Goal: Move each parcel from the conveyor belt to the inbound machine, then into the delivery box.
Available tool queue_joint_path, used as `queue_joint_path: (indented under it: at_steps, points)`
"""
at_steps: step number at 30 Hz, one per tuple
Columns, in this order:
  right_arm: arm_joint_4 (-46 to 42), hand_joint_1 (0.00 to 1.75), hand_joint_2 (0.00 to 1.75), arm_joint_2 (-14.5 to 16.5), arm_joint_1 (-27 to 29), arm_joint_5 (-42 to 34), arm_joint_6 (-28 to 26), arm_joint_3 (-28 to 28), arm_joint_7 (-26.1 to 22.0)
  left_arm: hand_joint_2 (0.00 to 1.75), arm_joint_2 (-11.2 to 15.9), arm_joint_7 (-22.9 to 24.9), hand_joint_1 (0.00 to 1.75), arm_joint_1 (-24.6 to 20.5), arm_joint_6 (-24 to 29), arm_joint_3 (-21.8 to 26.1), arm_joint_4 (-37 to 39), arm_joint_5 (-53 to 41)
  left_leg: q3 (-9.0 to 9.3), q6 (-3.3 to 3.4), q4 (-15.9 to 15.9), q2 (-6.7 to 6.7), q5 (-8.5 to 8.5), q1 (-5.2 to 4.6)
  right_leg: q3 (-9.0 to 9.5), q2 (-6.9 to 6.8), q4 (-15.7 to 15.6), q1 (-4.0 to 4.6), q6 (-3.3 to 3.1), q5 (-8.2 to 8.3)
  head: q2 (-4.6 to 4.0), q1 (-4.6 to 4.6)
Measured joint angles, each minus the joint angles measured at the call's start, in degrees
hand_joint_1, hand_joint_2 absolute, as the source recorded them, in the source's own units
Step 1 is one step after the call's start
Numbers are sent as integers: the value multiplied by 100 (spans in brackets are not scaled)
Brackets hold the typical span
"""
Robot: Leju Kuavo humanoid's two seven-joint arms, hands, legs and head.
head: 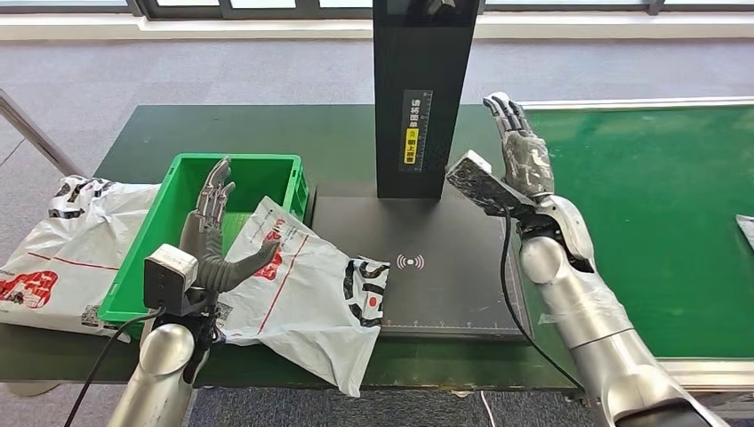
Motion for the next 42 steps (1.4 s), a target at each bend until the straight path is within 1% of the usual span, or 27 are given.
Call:
queue_joint_path:
  at_steps: [4,8,11,19,22,24,26,28,32,37,42]
  points:
    - [-420,0,175,-67,278,-190,41,-226,-75,175,-41,13,0,46,-11,0,-42,-52,-1,0,0,2,0,0,-1,-1,0,0,0,0,0,0]
    - [-624,0,175,-110,395,-213,62,-331,-79,175,-65,14,0,64,-17,1,-58,-63,-1,0,0,2,0,0,-1,0,0,0,0,0,0,1]
    - [-733,0,175,-137,473,-435,194,-384,-139,175,-83,13,0,72,-48,1,-60,-80,-1,0,0,0,0,0,0,0,0,0,0,0,0,0]
    - [-1166,0,175,-224,979,-1953,1013,-688,-653,175,-145,10,0,182,-113,18,-137,-203,-4,1,0,0,0,0,-2,-1,0,-1,0,0,0,0]
    - [-1361,0,175,-231,1181,-2532,1475,-841,-807,175,-204,19,0,235,-171,30,-205,-296,-6,1,0,-1,0,0,-2,-1,-1,-1,0,0,0,0]
    - [-1522,0,175,-244,1360,-2707,1788,-861,-890,175,-245,37,0,237,-230,37,-235,-360,-6,1,0,-1,-1,0,-2,-2,-1,0,1,0,0,1]
    - [-1673,0,175,-252,1552,-2665,1950,-854,-921,175,-274,66,0,231,-276,51,-255,-387,-7,2,0,-1,-1,0,-2,-4,-1,0,1,0,0,-1]
    - [-1758,0,175,-254,1688,-2481,1998,-806,-908,175,-292,87,0,226,-302,65,-278,-391,-8,2,-1,0,-1,0,-2,-6,0,0,1,0,0,-1]
    - [-1649,0,175,-265,1742,-2029,2004,-523,-888,175,-301,94,0,240,-310,102,-355,-391,-11,1,-3,1,0,1,-2,-6,1,1,0,0,0,1]
    - [-902,0,175,-237,1481,-1863,1993,28,-1006,175,-279,44,0,300,-293,167,-413,-335,-15,5,-3,-8,8,1,-1,-13,1,1,1,0,0,1]
    - [-64,0,175,-108,1125,-1735,2035,499,-1098,175,-182,-53,0,291,-238,173,-350,-149,-15,4,-3,-10,10,1,-2,-15,2,1,0,0,0,1]
